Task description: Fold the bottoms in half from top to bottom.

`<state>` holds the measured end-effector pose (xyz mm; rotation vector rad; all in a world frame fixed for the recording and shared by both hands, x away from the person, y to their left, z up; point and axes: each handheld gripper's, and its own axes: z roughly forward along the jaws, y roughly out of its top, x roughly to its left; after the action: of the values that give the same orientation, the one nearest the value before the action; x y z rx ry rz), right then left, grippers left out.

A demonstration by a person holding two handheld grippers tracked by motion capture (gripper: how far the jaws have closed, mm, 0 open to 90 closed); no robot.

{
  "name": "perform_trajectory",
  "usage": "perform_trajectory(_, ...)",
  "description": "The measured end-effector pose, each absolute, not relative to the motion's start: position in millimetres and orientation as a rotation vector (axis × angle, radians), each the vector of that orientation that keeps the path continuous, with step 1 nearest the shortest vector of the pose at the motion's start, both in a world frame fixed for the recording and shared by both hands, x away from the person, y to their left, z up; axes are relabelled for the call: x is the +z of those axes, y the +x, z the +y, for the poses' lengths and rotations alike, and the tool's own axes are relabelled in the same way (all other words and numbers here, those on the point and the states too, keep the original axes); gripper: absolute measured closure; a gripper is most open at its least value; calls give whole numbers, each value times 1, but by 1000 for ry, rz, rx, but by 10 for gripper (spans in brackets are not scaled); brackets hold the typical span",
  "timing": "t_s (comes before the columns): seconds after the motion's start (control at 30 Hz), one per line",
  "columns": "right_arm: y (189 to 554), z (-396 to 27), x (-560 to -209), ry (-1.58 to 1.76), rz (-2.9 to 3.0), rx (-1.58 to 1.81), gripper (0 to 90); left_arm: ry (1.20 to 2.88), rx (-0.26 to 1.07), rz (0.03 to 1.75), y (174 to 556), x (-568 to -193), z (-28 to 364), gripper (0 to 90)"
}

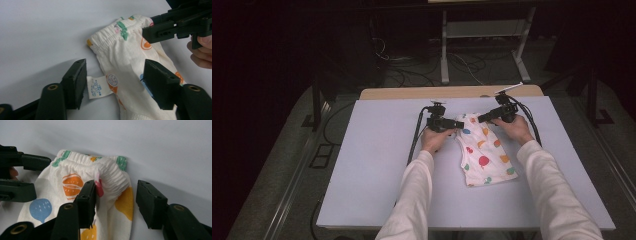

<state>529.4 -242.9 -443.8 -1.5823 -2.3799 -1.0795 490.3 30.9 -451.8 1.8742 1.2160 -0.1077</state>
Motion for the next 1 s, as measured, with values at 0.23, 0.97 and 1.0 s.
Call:
perform_trajectory(0.23, 527, -242, -445, -1588, -2400, -1073, 622, 1873, -97, 1221, 491, -454, 30, 423)
perform_trajectory(0.97, 520, -246, -444, -1584, -2389, -1126, 850, 1865, -118, 1244, 490, -460, 17, 769)
perform_trajectory(1.0, 520, -246, -444, -1585, -2384, -1133, 851, 1864, -119, 1245, 490, -461, 17, 789)
